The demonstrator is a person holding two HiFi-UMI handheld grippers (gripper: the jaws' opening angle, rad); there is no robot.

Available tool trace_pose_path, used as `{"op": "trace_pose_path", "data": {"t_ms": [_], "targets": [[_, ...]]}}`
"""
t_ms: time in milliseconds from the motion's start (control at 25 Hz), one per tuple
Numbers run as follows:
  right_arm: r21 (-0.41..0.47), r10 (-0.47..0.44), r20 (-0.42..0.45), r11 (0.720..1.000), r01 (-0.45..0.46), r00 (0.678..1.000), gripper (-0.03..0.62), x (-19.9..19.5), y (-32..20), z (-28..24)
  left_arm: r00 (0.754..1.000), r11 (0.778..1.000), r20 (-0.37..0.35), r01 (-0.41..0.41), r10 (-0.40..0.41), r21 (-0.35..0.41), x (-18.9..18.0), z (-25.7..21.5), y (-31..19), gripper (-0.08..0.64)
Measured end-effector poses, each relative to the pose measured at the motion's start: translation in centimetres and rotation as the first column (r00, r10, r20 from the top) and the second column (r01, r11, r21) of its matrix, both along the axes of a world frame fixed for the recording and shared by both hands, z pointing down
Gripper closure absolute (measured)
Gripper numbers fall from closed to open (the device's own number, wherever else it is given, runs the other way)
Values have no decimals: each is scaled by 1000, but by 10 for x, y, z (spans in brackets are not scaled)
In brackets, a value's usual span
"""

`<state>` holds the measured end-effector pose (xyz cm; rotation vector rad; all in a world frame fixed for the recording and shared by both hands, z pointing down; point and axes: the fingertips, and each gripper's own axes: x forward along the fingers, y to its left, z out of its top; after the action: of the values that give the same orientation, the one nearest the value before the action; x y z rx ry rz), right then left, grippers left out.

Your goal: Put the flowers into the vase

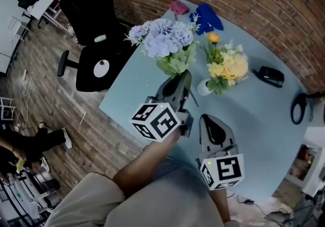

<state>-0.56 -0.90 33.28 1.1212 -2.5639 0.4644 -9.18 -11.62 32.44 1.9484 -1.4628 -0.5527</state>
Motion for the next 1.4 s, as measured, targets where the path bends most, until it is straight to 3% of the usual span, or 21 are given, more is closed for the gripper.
{"op": "trace_pose_path", "data": {"t_ms": [400,960,1400], "targets": [[-35,16,-38,999,-17,999,568,13,-2,14,997,995,-3,75,-75,61,-4,3,-27,522],[-68,22,-66,997,-26,998,568,21,5,20,994,987,-6,108,-108,118,0,5,-42,522],[-91,34,-52,995,-39,998,568,34,-8,33,993,984,82,75,-89,164,24,19,-60,522]]}}
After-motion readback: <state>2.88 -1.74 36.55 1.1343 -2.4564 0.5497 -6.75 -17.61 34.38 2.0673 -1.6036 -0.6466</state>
